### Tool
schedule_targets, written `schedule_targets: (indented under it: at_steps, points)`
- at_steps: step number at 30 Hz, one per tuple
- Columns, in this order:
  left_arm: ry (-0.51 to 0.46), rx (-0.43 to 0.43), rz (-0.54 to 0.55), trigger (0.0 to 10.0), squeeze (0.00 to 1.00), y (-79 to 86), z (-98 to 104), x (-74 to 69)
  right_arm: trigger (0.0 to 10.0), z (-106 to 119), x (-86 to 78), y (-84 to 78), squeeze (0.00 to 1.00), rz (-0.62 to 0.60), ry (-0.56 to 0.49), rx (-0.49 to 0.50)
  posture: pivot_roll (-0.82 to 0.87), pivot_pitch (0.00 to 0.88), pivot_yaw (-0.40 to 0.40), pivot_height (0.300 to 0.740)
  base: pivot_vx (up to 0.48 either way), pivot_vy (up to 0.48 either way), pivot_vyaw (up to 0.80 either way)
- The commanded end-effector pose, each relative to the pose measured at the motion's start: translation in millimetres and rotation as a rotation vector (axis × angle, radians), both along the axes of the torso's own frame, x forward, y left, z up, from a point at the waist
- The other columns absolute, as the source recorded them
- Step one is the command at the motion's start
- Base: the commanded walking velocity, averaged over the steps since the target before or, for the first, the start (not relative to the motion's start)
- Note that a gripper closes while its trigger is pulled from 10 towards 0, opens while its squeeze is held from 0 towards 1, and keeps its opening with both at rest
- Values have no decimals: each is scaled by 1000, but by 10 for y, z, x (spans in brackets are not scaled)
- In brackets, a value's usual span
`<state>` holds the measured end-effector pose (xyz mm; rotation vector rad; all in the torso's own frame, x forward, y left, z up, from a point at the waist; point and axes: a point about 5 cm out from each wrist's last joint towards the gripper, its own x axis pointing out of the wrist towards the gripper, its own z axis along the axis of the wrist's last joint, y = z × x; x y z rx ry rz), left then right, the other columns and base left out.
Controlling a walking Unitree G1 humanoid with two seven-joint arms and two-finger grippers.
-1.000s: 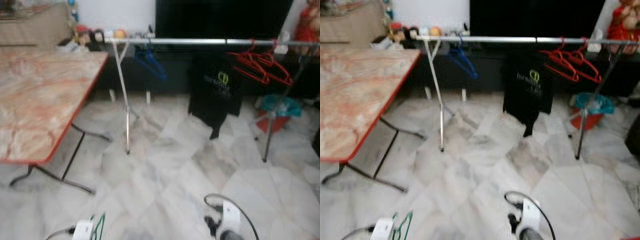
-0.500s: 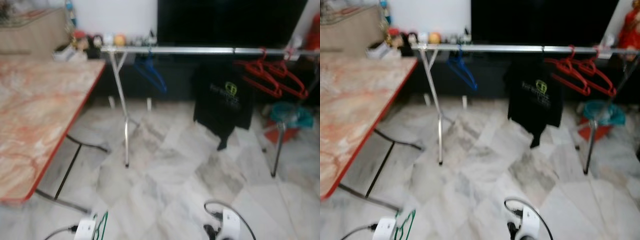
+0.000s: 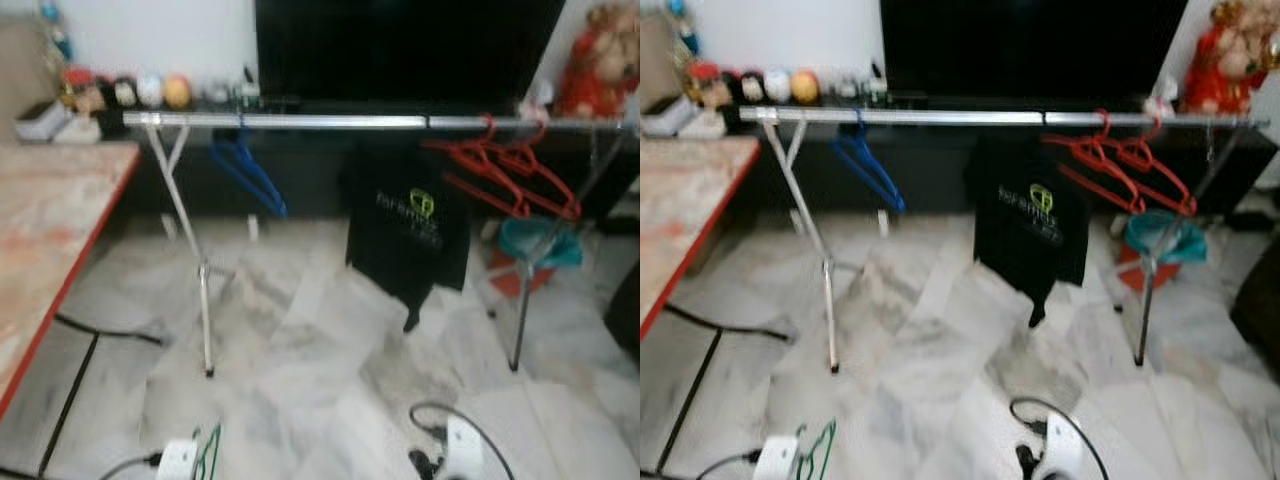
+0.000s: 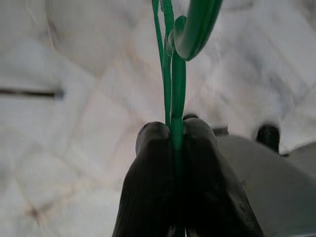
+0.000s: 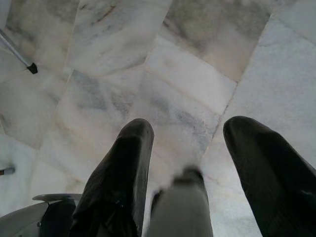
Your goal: Hang hanger
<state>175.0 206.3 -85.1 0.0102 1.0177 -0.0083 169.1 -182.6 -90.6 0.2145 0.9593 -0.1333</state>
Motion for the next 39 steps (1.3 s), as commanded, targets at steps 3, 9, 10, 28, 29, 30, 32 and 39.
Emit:
schedule_targets:
  at_steps: [3, 9, 10, 28, 29, 30, 32, 39]
  points:
    - [7, -13, -7, 10000, 0, -66, -12, 1, 10000, -16, -57, -84, 0, 6, 22, -27, 10, 0, -2, 740, 424, 0, 0]
    - [-6, -8, -6, 10000, 0, -40, 22, 66, 10000, -12, -36, -53, 0, 1, 19, -21, 20, 0, -5, 740, 426, 0, 0]
    - [-5, -5, -4, 10000, 0, -28, 25, 70, 10000, -12, -35, -44, 0, 0, 19, -19, 18, 0, -1, 740, 428, 0, 0]
    - [1, -3, -4, 10000, 0, -12, 28, 73, 10000, 0, 0, -28, 0, -9, 10, -14, 14, 0, 4, 740, 429, 0, 0]
    - [4, -3, 0, 10000, 0, -9, 23, 60, 10000, 0, -2, -30, 0, -14, 11, -14, 14, 0, 4, 740, 428, 0, 0]
    - [6, -3, 1, 10000, 0, -7, 19, 52, 10000, -1, -2, -30, 0, -11, 12, -15, 14, 0, 4, 740, 431, 0, 0]
    - [12, -2, 3, 10000, 0, -4, 8, 27, 10000, 0, -1, -33, 0, -7, 13, -17, 13, 0, 1, 740, 428, 0, 0]
    - [27, 6, 8, 10000, 0, -3, -13, -16, 10000, 3, 7, -34, 0, 7, 14, -17, 16, 0, -5, 740, 295, 0, 0]
